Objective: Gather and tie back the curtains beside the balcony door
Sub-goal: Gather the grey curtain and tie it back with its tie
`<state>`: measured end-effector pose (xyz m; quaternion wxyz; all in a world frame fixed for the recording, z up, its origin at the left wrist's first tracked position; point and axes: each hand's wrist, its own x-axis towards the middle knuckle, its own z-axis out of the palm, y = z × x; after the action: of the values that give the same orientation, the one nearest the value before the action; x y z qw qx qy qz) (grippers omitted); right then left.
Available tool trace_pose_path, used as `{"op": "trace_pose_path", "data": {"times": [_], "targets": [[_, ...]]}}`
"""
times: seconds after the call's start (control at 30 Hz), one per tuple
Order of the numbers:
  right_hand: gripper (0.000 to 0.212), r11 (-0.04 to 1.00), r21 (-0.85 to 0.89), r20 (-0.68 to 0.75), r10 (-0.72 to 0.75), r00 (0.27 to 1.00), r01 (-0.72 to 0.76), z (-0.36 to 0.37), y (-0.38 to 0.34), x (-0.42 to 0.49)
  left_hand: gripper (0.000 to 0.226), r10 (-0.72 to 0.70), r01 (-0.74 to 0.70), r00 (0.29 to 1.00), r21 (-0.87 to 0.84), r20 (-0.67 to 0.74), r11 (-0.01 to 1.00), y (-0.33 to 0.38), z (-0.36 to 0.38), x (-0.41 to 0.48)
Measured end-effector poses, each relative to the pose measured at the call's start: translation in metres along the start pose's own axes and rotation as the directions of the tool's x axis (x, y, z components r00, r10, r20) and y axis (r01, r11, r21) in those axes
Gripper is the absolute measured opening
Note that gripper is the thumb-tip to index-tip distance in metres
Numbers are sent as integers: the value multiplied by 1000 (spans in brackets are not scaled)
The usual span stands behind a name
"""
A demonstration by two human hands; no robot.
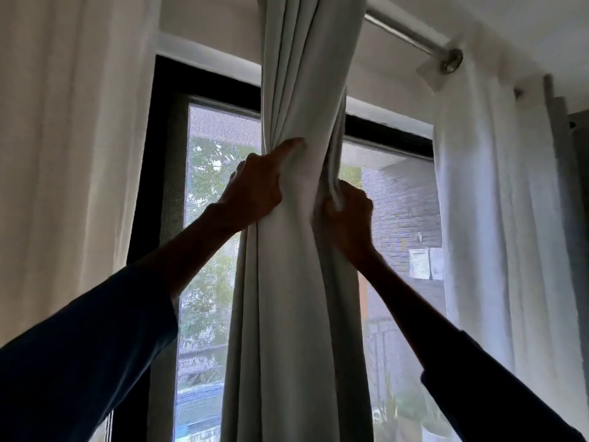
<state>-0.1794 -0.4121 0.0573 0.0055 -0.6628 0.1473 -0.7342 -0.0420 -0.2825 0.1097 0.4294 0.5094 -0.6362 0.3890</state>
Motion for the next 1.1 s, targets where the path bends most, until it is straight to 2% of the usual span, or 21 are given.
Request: {"op": "trace_pose_path", "data": {"times": [0.07,0.13,0.2,0.33,0.43,0.5,0.63,0.77,0.87,0.97,1.1], "targets": [[18,976,15,32,218,975,-219,-16,29,1,84,23,-23,999,28,26,999,4,1,-2],[25,905,134,97,393,915,-403,-33,45,4,80,25,-27,998,33,63,999,6,8,1],[31,874,182,95,441,892,-451,-45,47,6,66,16,-22,997,80,74,997,12,17,3],[25,950,19,-121,312,942,-313,-47,28,3,47,13,-27,997,180,83,983,26,27,6],[52,986,-76,-201,132,971,-150,-41,9,-12,43,14,-33,997,244,80,969,29,30,8],[62,983,-178,-139,20,990,-45,-33,-3,-22,43,17,-40,996,282,85,959,30,30,9],[68,952,-293,60,-80,995,94,-10,-20,-37,48,28,-63,993,320,111,945,26,30,11],[61,951,-279,118,-102,988,131,3,-31,-41,79,82,-101,987,136,137,986,18,20,6],[55,963,-235,107,-111,988,134,5,-35,-39,95,190,-201,961,33,201,979,16,8,6],[39,966,-170,81,-184,979,196,6,-42,-37,90,253,-256,921,-30,297,966,11,3,13],[31,951,-153,72,-261,963,269,-1,-55,-30,67,326,-316,872,-89,366,944,9,-1,13]]}}
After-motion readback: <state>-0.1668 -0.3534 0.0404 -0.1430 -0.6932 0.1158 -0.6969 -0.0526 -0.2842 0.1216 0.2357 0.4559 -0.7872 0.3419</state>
